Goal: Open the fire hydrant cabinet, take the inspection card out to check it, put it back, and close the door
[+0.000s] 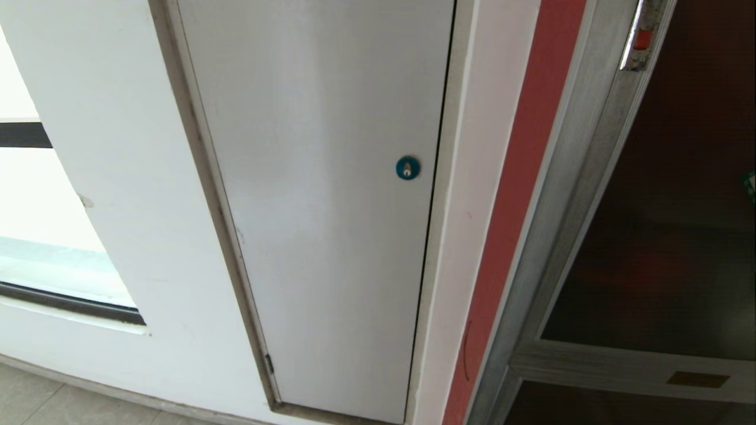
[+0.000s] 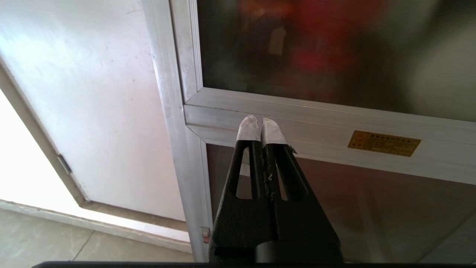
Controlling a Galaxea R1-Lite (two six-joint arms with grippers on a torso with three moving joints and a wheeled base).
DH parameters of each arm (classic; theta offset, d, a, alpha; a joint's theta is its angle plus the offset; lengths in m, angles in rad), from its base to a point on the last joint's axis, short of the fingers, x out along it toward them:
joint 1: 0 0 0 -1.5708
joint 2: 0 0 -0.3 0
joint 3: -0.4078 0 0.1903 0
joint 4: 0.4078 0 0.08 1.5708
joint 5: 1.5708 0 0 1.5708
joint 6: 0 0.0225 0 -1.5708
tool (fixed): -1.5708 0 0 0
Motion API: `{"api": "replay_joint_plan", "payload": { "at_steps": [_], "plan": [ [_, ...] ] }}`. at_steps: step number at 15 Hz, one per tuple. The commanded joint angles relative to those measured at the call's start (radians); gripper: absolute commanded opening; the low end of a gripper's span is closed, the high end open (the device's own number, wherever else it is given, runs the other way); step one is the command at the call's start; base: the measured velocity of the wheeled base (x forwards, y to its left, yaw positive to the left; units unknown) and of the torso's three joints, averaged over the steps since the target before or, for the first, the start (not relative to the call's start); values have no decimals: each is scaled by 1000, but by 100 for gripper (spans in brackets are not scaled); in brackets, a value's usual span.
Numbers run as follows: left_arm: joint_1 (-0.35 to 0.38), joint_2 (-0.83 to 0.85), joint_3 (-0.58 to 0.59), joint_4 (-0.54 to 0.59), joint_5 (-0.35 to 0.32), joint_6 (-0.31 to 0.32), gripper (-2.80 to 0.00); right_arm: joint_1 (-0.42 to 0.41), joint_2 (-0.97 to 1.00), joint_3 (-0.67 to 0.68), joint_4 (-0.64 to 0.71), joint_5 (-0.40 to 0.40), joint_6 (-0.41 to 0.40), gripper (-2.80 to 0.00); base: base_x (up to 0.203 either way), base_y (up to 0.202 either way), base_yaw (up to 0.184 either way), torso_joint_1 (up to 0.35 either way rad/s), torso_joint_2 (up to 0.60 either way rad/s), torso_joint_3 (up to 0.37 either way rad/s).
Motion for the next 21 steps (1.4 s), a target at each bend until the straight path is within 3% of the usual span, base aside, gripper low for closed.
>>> {"api": "replay_joint_plan", "payload": {
  "at_steps": [1, 15, 18, 21],
  "plan": [
    [0, 1, 6, 0, 0, 0, -280, 0, -3, 0, 0, 0, 0, -280, 0, 0, 0, 0, 0, 0],
    [0, 1, 6, 0, 0, 0, -280, 0, -3, -16, 6, -2, -6, -280, 0, 0, 0, 0, 0, 0],
    [0, 1, 6, 0, 0, 0, -280, 0, 0, -147, 53, 6, -7, -280, 0, 0, 0, 0, 0, 0],
    [0, 1, 6, 0, 0, 0, -280, 0, 126, -334, 142, 70, -5, -280, 0, 0, 0, 0, 0, 0]
  ]
}}
